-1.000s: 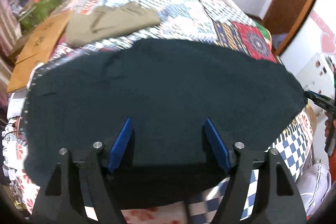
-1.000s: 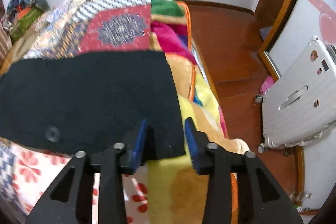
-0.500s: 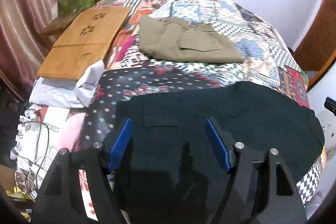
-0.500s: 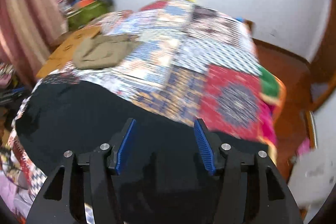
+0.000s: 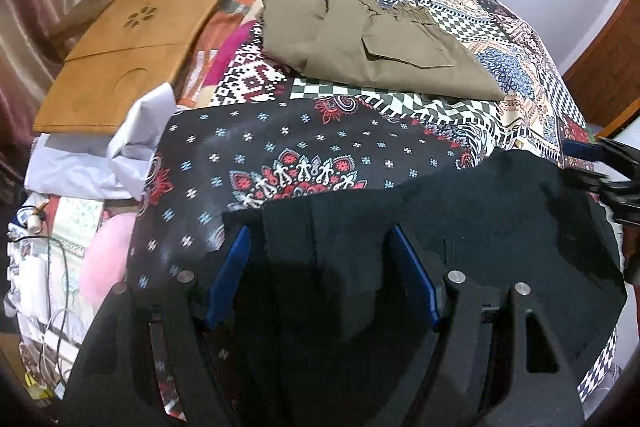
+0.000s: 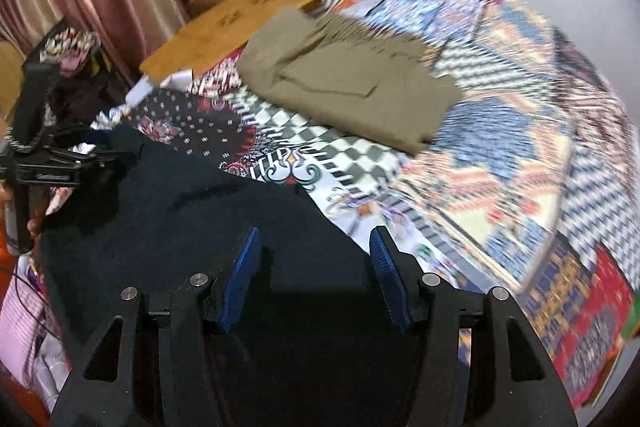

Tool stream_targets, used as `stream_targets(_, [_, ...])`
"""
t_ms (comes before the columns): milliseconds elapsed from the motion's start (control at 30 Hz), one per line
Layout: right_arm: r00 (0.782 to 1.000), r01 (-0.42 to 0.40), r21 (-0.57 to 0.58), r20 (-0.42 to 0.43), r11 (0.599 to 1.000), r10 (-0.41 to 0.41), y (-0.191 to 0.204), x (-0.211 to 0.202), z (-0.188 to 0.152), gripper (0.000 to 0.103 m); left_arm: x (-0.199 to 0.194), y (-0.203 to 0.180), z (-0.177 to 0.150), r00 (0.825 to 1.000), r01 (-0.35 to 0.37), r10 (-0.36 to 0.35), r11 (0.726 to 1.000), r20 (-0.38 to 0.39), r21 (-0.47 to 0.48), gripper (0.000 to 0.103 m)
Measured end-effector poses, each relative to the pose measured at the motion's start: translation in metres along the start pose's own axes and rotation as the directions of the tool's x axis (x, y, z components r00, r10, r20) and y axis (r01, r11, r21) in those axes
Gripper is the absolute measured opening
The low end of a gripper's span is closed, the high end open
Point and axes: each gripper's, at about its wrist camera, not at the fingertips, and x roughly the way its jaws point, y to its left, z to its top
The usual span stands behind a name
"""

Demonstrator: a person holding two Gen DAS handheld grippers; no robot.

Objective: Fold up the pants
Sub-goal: 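Grasp the black pants' folded edge with both grippers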

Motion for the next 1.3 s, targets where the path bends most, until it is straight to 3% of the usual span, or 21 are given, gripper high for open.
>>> stream_targets(67, [0.999, -0.029, 0.007, -0.018, 1.000, 0.029, 0.000, 0.015, 0.006, 0.053, 0.001, 0.002, 0.001, 1.000, 0.012, -0.012, 1.000, 0.009, -0.007, 0.072])
stream_targets(133, [0.996, -0.075, 0.037, -0.043, 0.997, 0.076, -0.001, 0.027, 0.011, 0.053, 0.002, 0.005, 0.001, 0.999, 0.030, -0.029, 0.999, 0.018, -0.023, 0.062])
stream_targets(200, [0.991, -0.118, 0.071, -0.060, 0.991, 0.122, -0.002, 0.034, 0.012, 0.042, 0.001, 0.005, 0.000, 0.999, 0.034, -0.033, 0.999, 0.034, -0.028, 0.056])
stream_targets(233, [0.988, -0.127, 0.075, -0.072, 0.989, 0.133, -0.001, 0.037, 0.013, 0.027, -0.001, 0.004, 0.000, 0.999, 0.023, -0.022, 0.999, 0.046, -0.025, 0.049])
stream_targets(267, [0.988, -0.129, 0.075, -0.079, 0.989, 0.135, 0.000, 0.039, 0.013, 0.020, -0.003, 0.003, -0.001, 0.998, 0.005, -0.004, 1.000, 0.059, -0.020, 0.045])
stream_targets(300, [0.988, -0.131, 0.071, -0.072, 0.989, 0.136, 0.002, 0.038, 0.012, 0.019, -0.005, 0.000, -0.002, 0.997, -0.028, 0.029, 1.000, 0.075, -0.010, 0.038])
stream_targets(367, [0.989, -0.134, 0.051, -0.055, 0.990, 0.137, 0.006, 0.034, 0.011, 0.010, -0.007, -0.001, -0.004, 0.995, -0.042, 0.042, 0.999, 0.092, -0.007, 0.034])
stream_targets(567, [0.997, -0.080, -0.031, -0.008, 0.996, 0.080, 0.025, 0.023, 0.011, 0.007, -0.011, -0.003, -0.005, 0.991, -0.066, 0.065, 0.998, 0.113, -0.001, 0.027])
stream_targets(733, [0.997, -0.044, -0.020, 0.055, 0.999, 0.045, 0.020, 0.014, 0.014, 0.005, -0.017, -0.005, -0.007, 0.986, -0.101, 0.099, 0.995, 0.133, 0.009, 0.024])
stream_targets(900, [0.998, 0.021, -0.032, 0.057, 0.999, -0.020, 0.018, 0.022, 0.019, 0.004, -0.009, -0.008, -0.006, 0.979, -0.162, 0.156, 0.986, 0.129, 0.040, 0.024])
stream_targets(1000, [0.996, 0.082, -0.034, 0.037, 0.996, -0.081, 0.014, 0.026, 0.021, 0.004, -0.005, -0.003, -0.003, 0.984, -0.144, 0.141, 0.989, 0.108, 0.019, 0.024])
stream_targets(1133, [1.000, 0.014, 0.039, 0.027, 0.999, -0.015, -0.002, 0.008, 0.018, 0.004, -0.015, 0.001, -0.001, 0.991, -0.100, 0.101, 0.995, 0.087, -0.014, 0.026])
stream_targets(1300, [0.996, 0.044, 0.052, 0.080, 0.998, -0.048, -0.004, -0.037, 0.009, 0.012, -0.045, -0.004, 0.003, 0.990, -0.071, 0.077, 0.996, 0.116, -0.055, 0.027])
